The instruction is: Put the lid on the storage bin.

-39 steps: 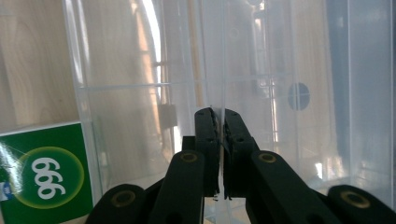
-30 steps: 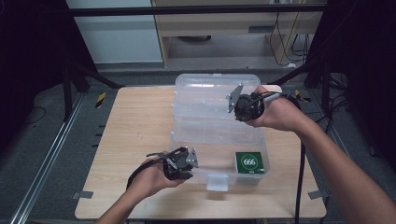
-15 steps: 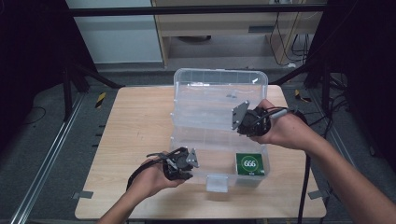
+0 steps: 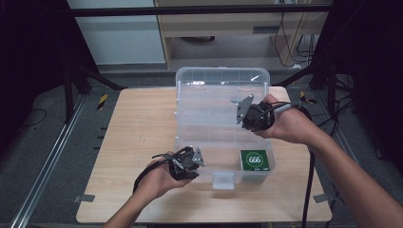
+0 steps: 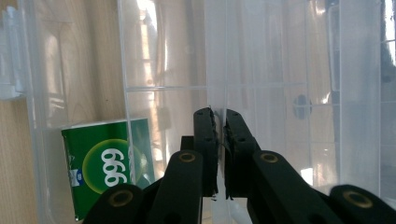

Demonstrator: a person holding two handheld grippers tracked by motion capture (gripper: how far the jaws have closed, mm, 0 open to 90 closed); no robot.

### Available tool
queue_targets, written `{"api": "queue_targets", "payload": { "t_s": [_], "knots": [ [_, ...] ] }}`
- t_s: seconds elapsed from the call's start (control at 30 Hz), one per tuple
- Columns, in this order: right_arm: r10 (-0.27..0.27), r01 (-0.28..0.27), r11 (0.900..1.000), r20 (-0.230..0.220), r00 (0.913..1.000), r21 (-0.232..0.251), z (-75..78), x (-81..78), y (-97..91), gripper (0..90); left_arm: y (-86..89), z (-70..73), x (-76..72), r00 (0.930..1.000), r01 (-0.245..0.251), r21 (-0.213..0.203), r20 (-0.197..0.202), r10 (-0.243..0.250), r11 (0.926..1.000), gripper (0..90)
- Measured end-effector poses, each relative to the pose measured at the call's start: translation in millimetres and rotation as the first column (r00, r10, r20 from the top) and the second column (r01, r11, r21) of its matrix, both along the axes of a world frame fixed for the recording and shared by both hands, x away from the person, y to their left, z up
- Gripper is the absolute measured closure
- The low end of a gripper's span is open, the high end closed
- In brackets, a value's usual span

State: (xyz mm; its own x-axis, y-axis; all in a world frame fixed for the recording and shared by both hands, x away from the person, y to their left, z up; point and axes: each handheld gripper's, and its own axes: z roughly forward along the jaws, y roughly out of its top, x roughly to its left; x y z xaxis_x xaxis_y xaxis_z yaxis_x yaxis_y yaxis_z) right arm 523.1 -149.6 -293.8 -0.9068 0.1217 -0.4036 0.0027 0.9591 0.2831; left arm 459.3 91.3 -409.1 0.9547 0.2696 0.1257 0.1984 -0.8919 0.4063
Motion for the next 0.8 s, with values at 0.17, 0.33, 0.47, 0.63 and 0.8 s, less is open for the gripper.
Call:
{"api": "queue_targets", "payload": {
  "t_s": [0.17,0.33,0.47,0.63,0.8],
  "knots": [
    [0.025,-0.025,0.9996,0.008,0.9996,-0.010,-0.2,-10.5,2.1,86.4,-1.2,-1.2,-4.3,0.9990,-0.041,-0.002,-0.017,0.040,0.9992,77.5],
    [0.034,-0.034,0.9994,0.007,0.9994,0.005,-4.1,-22.2,-1.0,86.4,-1.2,-2.1,-6.4,0.9983,-0.057,-0.010,-0.015,0.057,0.9983,77.1],
    [0.046,-0.046,0.9988,-0.003,0.9989,0.019,-9.0,-31.8,-3.9,86.3,-1.1,-2.0,-5.7,0.9985,-0.052,-0.008,-0.016,0.052,0.9986,77.2],
    [0.055,-0.055,0.9984,-0.010,0.9985,0.011,-14.6,-40.1,-5.4,85.6,-0.9,-1.4,-0.6,0.9997,0.015,-0.003,0.022,-0.015,0.9999,77.1],
    [0.057,-0.057,0.9983,-0.006,0.9983,0.003,-16.6,-43.9,-5.4,85.1,-0.9,-1.4,-1.0,0.9996,0.014,-0.001,0.024,-0.014,0.9999,76.8]
  ]
}}
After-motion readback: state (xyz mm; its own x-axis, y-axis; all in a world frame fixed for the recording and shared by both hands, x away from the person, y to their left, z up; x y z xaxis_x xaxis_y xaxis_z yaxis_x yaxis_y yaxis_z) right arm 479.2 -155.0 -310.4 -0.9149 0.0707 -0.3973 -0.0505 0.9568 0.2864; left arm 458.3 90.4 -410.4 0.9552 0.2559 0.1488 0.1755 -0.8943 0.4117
